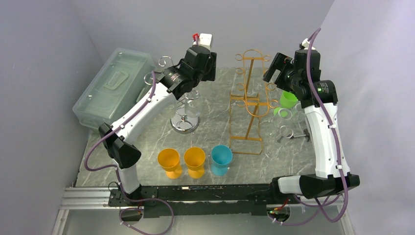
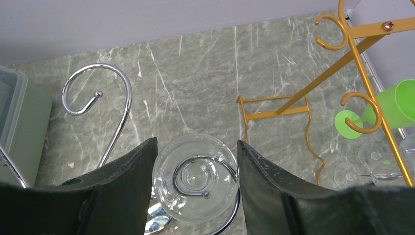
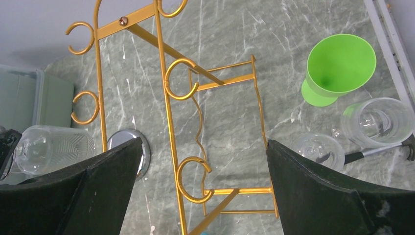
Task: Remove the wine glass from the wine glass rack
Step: Pick up the wine glass from the wine rack.
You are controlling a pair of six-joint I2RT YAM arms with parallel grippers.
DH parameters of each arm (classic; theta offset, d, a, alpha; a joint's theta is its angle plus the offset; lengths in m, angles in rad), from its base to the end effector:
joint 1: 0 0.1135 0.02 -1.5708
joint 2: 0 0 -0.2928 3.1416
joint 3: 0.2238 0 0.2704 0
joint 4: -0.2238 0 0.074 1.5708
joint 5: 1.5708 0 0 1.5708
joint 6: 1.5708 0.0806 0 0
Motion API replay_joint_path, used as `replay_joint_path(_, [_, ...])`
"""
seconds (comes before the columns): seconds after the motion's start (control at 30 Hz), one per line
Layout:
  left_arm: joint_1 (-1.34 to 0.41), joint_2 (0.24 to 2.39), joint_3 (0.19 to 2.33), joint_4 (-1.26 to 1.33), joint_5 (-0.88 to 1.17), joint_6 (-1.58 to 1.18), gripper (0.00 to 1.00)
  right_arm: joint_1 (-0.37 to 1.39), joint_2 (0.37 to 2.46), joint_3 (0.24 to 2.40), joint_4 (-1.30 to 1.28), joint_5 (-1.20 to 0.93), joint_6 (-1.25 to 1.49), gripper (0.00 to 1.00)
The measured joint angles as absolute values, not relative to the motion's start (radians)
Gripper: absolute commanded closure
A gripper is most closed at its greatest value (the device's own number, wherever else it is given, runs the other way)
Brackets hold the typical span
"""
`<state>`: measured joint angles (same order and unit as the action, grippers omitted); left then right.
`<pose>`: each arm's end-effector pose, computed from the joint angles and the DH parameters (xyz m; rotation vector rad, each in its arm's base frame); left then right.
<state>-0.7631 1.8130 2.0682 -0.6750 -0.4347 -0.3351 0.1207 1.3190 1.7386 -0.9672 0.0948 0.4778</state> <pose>0.3592 -0.2965 0.4624 0.1405 1.9557 -0.2916 0.2938 0.0280 0.4790 0.4332 2.0816 0.2555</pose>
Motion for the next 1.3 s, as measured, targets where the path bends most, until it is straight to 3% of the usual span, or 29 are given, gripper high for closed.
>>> replay_joint_path(0.67, [-0.760,1.800,2.065,-0.670,-0.363,-0.301,0.68,0.121,1.304,1.707,-0.955,0.095,0.478,0.00])
replay_joint_path(1.3, [-0.765,1.744,2.049,-0.678,-0.299,-0.291,0.72,0.121,1.293,1.691,-0.941,0.095,0.478,0.00])
